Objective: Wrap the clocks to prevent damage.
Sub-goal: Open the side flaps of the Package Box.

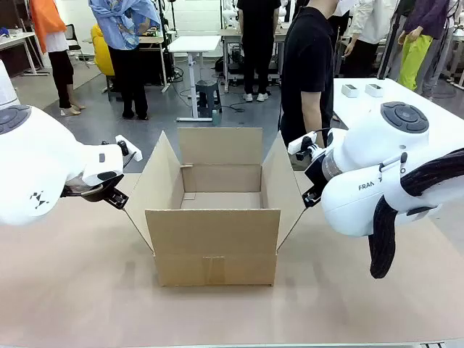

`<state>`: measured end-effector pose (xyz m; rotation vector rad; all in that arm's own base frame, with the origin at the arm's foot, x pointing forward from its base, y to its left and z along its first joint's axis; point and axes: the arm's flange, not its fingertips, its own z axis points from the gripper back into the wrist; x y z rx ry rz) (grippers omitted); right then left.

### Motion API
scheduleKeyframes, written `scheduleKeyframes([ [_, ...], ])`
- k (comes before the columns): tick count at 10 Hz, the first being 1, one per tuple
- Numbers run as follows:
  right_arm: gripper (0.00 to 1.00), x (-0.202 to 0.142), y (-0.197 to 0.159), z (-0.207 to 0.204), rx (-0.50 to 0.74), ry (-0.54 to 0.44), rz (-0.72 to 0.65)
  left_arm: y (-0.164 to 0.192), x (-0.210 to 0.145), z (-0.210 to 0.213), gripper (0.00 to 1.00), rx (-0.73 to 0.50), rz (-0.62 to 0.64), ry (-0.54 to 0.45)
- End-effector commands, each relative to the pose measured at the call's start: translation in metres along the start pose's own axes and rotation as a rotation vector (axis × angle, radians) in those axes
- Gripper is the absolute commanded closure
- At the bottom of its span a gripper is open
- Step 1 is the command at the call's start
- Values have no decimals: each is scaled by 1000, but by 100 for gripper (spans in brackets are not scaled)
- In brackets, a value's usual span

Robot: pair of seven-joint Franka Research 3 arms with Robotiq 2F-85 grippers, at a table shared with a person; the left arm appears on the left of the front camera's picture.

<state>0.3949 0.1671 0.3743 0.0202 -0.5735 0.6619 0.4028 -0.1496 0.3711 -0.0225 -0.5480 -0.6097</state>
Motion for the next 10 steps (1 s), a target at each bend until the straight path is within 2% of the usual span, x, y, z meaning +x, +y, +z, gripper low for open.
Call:
scheduleKeyframes([
  [1,0,0,0,0,0,0,0,0,0,0,0,0,0,0],
  [10,0,0,0,0,0,0,0,0,0,0,0,0,0,0],
])
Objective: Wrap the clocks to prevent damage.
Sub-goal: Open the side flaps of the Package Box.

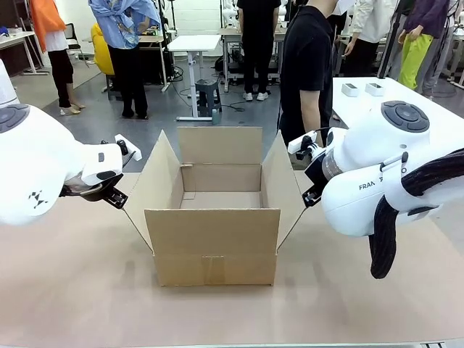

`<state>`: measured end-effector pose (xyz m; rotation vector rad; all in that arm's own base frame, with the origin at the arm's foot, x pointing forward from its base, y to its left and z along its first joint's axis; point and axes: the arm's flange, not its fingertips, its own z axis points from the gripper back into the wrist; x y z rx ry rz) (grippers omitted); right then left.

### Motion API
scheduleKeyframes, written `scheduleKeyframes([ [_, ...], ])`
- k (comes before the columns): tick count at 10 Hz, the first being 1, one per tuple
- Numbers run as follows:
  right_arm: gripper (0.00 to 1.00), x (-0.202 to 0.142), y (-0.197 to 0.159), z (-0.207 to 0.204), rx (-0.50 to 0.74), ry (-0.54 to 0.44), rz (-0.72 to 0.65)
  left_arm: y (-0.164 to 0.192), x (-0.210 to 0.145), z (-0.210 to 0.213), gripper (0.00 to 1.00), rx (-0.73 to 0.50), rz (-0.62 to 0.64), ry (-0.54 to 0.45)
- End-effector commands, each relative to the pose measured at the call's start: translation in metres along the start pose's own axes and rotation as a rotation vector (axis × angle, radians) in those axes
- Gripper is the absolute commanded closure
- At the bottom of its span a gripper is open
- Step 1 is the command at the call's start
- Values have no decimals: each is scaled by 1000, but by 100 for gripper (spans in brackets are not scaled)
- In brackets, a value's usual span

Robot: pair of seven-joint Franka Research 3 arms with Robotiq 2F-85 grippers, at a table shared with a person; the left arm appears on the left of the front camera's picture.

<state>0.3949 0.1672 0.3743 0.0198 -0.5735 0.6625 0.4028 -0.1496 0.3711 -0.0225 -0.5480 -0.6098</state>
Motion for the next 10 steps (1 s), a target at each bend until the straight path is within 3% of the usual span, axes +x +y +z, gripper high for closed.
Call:
scheduleKeyframes([
  [1,0,0,0,0,0,0,-1,0,0,0,0,0,0,0],
  [4,0,0,0,0,0,0,0,0,0,0,0,0,0,0],
  [5,0,13,-15,15,-2,-29,-35,17,22,20,0,-3,-99,10],
  [7,0,16,-42,60,31,7,-49,22,28,73,0,-17,-190,-11],
  [10,0,38,-31,162,-48,22,15,18,55,160,0,-21,-319,43],
])
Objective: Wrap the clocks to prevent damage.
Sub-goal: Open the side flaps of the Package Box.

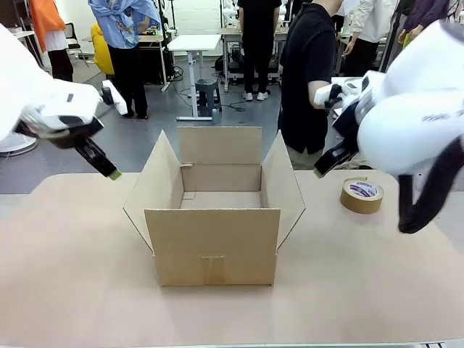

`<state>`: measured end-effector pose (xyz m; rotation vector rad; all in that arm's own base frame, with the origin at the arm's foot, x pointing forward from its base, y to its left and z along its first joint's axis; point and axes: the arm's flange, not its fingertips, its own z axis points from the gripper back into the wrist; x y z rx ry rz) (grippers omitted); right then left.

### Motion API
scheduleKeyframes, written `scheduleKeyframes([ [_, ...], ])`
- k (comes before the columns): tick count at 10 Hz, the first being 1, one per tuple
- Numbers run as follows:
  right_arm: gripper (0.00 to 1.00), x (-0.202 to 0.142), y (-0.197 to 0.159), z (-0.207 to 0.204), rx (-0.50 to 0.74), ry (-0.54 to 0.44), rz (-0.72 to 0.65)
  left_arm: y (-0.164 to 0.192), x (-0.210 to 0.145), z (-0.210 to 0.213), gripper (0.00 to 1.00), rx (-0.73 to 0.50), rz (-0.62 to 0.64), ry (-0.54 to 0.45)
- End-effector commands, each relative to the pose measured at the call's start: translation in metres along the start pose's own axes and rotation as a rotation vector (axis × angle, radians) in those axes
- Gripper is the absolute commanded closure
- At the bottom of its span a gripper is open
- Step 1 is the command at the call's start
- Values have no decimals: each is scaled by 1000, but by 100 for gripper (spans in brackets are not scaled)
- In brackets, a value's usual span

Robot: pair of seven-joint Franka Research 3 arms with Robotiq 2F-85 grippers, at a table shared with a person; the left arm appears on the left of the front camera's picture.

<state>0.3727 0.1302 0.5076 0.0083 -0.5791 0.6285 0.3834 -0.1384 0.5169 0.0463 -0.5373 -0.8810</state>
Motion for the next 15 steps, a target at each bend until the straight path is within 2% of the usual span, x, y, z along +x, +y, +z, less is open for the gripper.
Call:
scheduleKeyframes([
  [1,0,13,12,64,-45,3,48,-2,10,49,0,-1,-56,29],
  [2,0,18,19,90,-72,-4,48,-6,12,67,0,8,-56,17],
  [3,0,20,23,100,-91,7,38,-8,14,79,0,24,-43,12],
  [4,0,18,23,98,-123,46,39,-14,12,89,0,98,-31,-31],
  [5,0,17,21,105,-47,-24,55,-6,13,80,0,2,-40,6],
  [9,0,17,23,111,-66,-7,54,-6,13,80,0,2,-40,6],
  [10,0,10,-5,112,211,38,200,-7,13,80,0,8,-39,11],
  [11,0,5,-31,115,331,-11,169,7,0,86,0,-77,-143,-57],
  [13,0,-8,-87,131,533,-201,184,43,-17,106,0,-271,-191,-202],
  [15,0,-33,-130,130,631,-353,167,74,-46,122,0,-438,-192,-382],
])
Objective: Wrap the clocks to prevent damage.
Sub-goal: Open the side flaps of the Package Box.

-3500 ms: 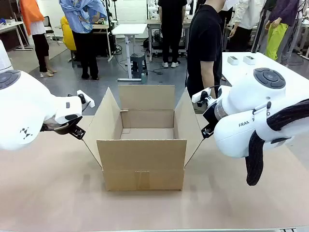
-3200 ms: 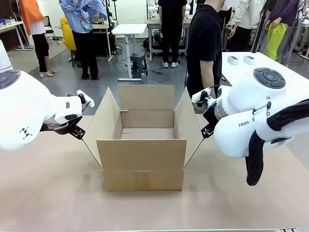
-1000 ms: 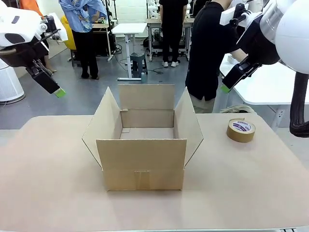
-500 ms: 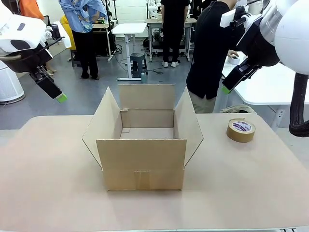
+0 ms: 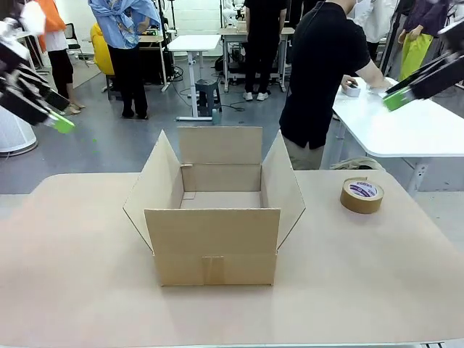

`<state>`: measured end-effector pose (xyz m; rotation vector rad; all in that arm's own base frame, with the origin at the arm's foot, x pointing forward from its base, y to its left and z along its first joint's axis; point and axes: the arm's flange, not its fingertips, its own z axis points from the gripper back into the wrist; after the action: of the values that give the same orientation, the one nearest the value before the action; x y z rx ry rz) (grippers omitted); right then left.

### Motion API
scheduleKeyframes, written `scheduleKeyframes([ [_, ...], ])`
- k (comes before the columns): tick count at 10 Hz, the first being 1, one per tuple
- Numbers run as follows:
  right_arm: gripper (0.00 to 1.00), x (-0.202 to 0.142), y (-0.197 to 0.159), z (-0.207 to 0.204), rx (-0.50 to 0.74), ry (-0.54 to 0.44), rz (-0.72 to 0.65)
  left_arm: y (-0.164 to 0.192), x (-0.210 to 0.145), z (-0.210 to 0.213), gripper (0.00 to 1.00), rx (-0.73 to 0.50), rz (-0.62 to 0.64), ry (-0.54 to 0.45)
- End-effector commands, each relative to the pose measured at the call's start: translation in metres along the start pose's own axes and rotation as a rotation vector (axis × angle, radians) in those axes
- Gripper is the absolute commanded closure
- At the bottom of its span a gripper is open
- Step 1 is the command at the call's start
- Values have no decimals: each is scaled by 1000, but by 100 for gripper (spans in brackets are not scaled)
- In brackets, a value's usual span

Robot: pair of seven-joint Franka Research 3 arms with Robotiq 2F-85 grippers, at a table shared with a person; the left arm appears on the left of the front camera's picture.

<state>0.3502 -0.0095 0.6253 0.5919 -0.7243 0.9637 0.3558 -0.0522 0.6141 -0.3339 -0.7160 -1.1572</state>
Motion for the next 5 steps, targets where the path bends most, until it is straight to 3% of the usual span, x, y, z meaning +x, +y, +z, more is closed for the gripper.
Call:
scheduleKeyframes([
  [1,0,-19,-18,10,89,-61,-32,13,-22,32,0,-157,37,-128],
  [3,0,-48,-27,24,111,-108,-11,27,-55,62,0,-207,79,-276],
  [5,0,-74,-35,17,63,-111,-27,30,-77,67,0,-192,141,-285],
])
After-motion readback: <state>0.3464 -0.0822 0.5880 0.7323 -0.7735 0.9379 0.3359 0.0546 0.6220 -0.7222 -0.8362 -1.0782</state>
